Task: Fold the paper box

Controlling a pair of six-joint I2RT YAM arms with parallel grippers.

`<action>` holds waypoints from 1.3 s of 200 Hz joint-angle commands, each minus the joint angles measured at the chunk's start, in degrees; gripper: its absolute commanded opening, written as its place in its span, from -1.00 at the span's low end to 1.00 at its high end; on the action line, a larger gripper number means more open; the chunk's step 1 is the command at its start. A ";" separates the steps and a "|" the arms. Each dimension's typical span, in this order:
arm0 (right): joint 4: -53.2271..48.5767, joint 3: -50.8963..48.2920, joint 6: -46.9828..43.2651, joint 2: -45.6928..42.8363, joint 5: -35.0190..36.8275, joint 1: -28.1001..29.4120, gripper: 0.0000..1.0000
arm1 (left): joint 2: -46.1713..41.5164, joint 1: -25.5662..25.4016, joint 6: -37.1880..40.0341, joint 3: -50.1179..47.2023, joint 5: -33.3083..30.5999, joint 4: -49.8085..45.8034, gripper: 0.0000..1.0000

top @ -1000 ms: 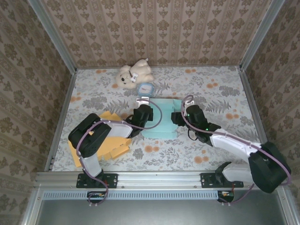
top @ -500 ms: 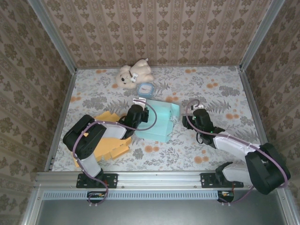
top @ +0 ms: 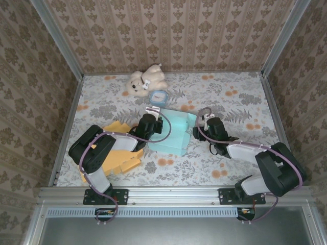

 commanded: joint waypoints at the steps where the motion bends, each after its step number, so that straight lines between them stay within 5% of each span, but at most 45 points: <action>1: 1.64 1.59 -0.78 0.95 -1.22 0.03 0.05 | 0.29 0.21 1.05 0.08 0.93 1.19 -1.00; 80: -3.60 0.10 1.74 -3.88 5.07 -0.44 0.07 | -0.69 1.55 0.88 -0.49 1.53 0.99 -1.00; 260: 5.52 3.59 -1.73 3.21 -7.03 -1.32 0.06 | -0.84 1.83 0.28 -0.33 6.68 1.42 -1.00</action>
